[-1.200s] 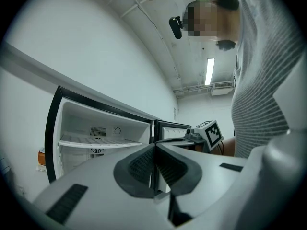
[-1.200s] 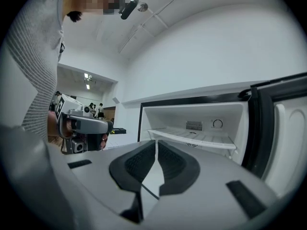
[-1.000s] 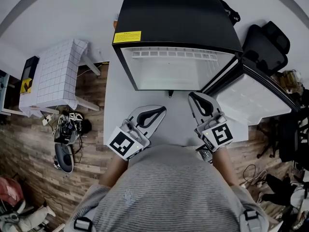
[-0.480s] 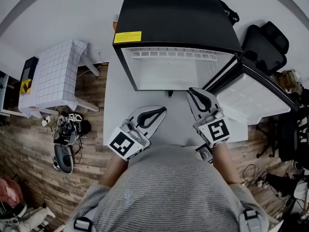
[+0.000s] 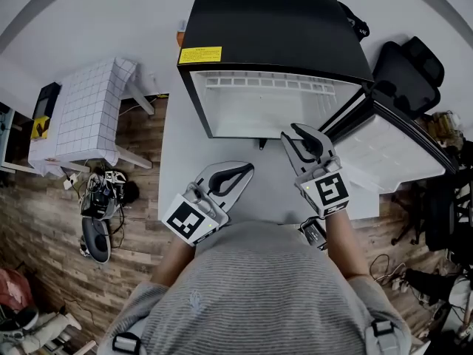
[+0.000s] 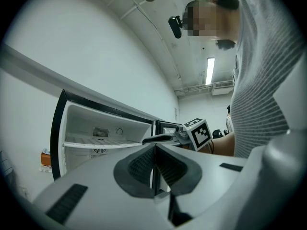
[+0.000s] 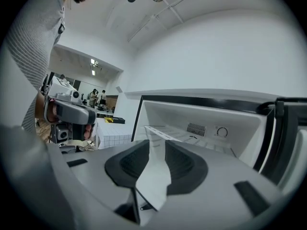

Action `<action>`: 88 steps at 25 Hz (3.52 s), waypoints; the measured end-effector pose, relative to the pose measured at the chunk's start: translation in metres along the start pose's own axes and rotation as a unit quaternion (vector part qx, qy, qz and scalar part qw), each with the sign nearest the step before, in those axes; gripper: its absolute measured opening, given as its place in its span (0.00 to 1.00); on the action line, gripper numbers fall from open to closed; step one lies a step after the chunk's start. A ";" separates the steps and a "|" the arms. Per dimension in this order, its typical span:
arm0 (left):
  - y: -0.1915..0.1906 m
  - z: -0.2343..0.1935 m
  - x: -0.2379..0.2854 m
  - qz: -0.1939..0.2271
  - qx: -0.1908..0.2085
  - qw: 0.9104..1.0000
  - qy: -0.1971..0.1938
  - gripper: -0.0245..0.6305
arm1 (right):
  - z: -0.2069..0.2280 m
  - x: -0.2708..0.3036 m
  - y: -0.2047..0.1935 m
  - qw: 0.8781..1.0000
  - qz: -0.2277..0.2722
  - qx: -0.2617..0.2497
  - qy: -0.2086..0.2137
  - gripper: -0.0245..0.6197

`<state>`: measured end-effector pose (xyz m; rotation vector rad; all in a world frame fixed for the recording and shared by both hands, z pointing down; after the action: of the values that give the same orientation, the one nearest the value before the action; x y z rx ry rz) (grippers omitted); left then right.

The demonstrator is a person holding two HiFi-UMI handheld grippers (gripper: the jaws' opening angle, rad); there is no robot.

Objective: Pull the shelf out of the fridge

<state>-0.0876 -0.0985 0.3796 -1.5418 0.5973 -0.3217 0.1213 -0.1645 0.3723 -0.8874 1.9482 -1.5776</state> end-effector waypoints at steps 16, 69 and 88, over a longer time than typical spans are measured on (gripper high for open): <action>0.003 -0.002 -0.001 0.012 0.007 1.000 0.000 0.06 | 0.011 0.033 -0.007 0.994 -0.035 -0.103 -0.002 0.20; -0.005 -0.025 -0.006 -0.011 -0.005 1.000 0.009 0.06 | 0.029 0.139 -0.049 0.878 -0.164 -0.445 -0.067 0.20; 0.002 -0.026 0.002 0.004 -0.002 1.000 0.004 0.06 | 0.044 0.164 -0.053 0.837 -0.207 -0.500 -0.085 0.20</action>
<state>-0.1000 -0.1213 0.3791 -1.5415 0.6103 -0.3204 0.0518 -0.3206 0.4194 -1.8674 2.5340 -0.4704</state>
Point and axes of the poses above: the fingertips, and each gripper's own axes: x forward along the fingers, z to its right, y out of its top, the point moved 9 cm from there along -x, backward along the fingers, and after that the axes turned 6 degrees about z, right-handed, at the moved point
